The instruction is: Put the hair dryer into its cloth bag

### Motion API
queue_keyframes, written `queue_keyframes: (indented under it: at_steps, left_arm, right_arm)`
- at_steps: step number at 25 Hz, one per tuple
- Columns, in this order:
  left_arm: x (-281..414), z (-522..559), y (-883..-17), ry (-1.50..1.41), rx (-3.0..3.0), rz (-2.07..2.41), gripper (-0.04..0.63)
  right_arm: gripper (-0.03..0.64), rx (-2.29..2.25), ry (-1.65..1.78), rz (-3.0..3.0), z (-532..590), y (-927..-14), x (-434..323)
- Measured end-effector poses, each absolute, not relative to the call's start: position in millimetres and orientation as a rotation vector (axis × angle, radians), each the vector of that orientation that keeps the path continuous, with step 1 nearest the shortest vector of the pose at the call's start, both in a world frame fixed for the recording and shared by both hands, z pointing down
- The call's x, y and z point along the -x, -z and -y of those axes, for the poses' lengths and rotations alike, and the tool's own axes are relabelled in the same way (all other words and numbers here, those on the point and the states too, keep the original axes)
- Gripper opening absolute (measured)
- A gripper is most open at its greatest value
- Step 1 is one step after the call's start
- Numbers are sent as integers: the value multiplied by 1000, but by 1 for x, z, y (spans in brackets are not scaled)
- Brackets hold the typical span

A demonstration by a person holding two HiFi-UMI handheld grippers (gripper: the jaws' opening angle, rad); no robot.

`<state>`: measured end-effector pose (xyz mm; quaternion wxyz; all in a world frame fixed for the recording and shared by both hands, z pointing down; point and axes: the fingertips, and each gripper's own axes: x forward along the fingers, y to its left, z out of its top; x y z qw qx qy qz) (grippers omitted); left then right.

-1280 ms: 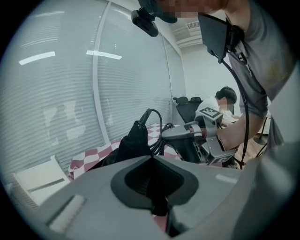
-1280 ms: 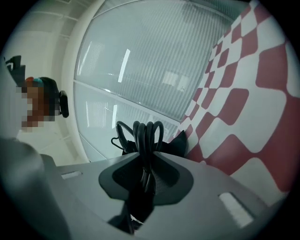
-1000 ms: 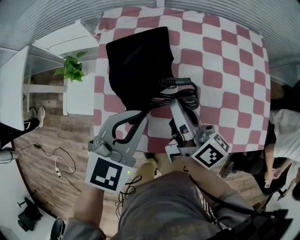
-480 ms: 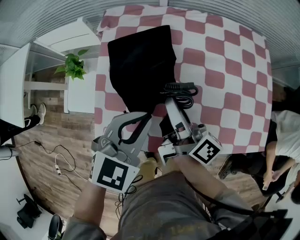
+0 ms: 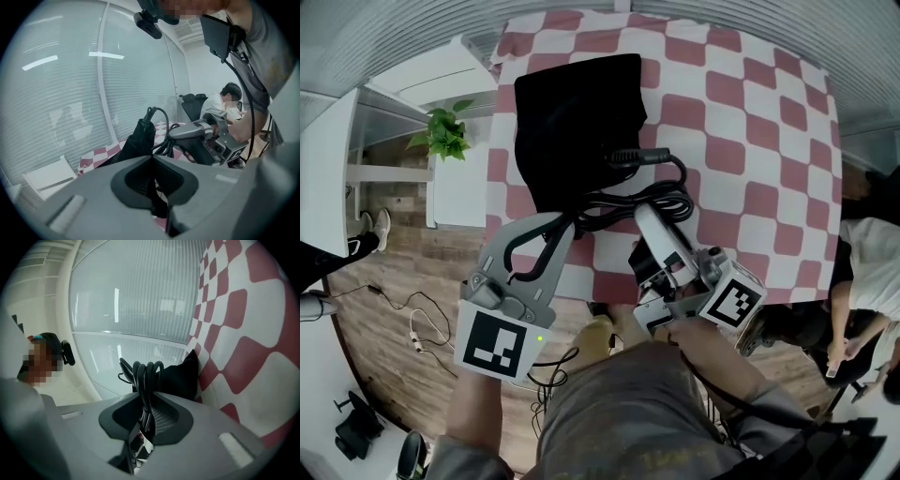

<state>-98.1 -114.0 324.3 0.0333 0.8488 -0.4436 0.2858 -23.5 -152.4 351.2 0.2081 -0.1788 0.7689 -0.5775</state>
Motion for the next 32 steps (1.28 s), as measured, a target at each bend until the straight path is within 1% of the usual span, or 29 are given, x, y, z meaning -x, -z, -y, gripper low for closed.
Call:
queue_keyframes:
  at_steps: [4,8,12,17,25,32]
  left_arm:
    - [103,114,-318,-878,-2624,1376,12]
    - [109,114,-314,-781,-2574,1410,12]
    - [95,110,-320,-833,-2607,1334,12]
    - [85,111,-318,-794,-2624,1307,12]
    - [75,108,-332,-832,-2607,1261,11]
    - [61,98,-355,-890,-2586,1197,11]
  right_arm:
    - [87,411,1600,-2105,154,-339,7]
    - [87,463,1576,-2006,166,-335,-9]
    - [87,503,1573,-1851,170,-337,-14]
    - [87,637,1480,-1937,167,-344,-1]
    - [87,712,1294,-2401,141,-356,44]
    - [87,682,1495,-2361,131,-390,59]
